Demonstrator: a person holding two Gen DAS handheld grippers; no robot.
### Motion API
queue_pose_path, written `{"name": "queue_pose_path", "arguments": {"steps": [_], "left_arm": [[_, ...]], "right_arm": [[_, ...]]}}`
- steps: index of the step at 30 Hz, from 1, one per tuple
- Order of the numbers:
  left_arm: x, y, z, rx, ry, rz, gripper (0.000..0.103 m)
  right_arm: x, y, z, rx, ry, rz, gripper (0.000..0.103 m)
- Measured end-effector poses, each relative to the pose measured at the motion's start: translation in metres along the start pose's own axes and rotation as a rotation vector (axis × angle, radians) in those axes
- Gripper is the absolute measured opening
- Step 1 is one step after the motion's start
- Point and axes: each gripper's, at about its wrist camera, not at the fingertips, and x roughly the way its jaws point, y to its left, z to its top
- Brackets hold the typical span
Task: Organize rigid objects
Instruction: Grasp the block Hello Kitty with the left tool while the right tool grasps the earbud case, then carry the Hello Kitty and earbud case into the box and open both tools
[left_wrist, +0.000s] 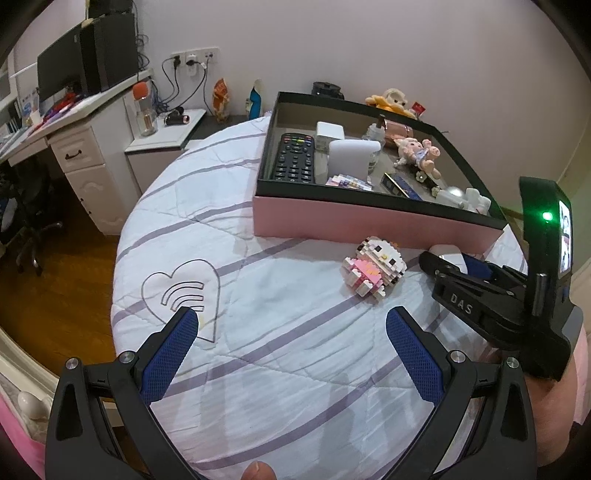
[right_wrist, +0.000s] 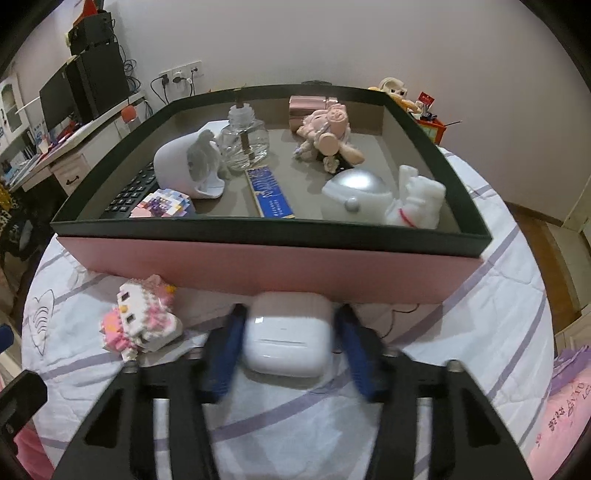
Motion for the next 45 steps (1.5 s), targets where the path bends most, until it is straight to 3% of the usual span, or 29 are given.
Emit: {"name": "queue_pose_path", "arguments": {"steps": [12,20,23,24,28,37,45], "left_arm": [[0.028,-0.042,0.012,0.063,0.003,-0.050,0.103],[0.084,-0.063,0.024,0.124,0.063,0.021,0.103],[0.087,-0.068,0.025,0.147,0.043,0.034,0.102],[0.086,-0.067,0.026,0.139,0.043,0.024,0.100],[0.077,-0.058,0.028,0.125,0.018,0.014,0.059],[0.058,-0.041,0.018,0.083,0.023,-0.054,0.059],[0.009,-0.025,0.026,0.064,-0.029,-0.074,0.059]], "right_arm": [[-0.020,-0.032,-0.016,0.039,-0.010,0.085,0.045],[-0.025,-0.052,-0.020,0.081,-0.012,0.094,0.045],[-0.025,-0.058,-0.019,0.089,-0.012,0.096,0.045],[-0.024,-0.059,-0.018,0.090,-0.011,0.097,0.045],[-0.024,-0.062,-0.016,0.092,-0.012,0.101,0.045],[-0.029,-0.059,-0.015,0.084,-0.018,0.114,0.045],[-0.054,-0.052,-0.001,0.058,-0.057,0.161,0.045]]}}
